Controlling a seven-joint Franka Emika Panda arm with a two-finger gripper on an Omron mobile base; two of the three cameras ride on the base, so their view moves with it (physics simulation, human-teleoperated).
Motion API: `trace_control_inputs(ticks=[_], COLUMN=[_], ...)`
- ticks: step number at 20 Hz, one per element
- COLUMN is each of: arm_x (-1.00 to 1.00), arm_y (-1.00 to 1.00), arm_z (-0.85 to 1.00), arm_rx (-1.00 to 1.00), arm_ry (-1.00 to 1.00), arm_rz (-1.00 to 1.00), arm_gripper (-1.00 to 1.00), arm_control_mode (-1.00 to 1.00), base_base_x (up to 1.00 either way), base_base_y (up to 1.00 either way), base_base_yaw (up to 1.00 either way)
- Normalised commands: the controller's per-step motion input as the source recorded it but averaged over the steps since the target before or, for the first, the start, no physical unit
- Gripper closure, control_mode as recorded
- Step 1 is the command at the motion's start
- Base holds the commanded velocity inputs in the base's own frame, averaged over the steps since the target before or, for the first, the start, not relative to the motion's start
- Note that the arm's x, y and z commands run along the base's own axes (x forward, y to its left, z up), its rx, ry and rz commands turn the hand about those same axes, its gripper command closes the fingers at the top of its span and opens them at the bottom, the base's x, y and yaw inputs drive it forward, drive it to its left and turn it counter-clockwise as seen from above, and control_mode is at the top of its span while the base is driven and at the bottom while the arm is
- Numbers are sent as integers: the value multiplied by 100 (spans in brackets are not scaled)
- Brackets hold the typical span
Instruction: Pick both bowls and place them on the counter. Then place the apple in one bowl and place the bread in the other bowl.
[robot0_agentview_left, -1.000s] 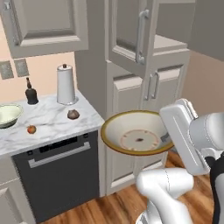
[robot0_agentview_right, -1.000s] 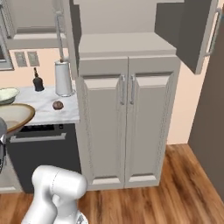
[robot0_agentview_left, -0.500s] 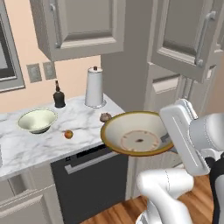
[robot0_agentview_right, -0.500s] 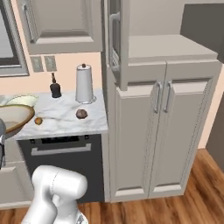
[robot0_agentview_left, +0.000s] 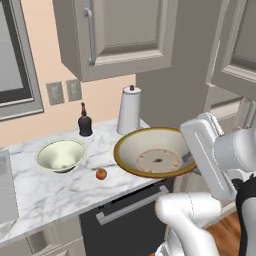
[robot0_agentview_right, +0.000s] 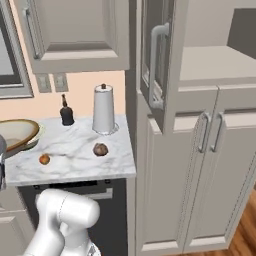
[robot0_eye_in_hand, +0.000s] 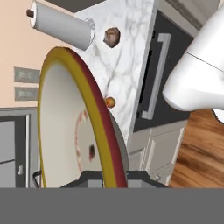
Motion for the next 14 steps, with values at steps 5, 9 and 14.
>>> trace_control_inputs(ticks=[5,9,14], arm_x=[0,0,0], arm_y=[0,0,0], arm_z=[0,0,0], arm_rx=[0,0,0], arm_ry=[0,0,0], arm_rz=[0,0,0], arm_gripper=[100,100,100], arm_control_mode=[100,100,100], base_base_x=[46,37,38], base_base_y=[17,6,0], base_base_yaw=[17,22,27])
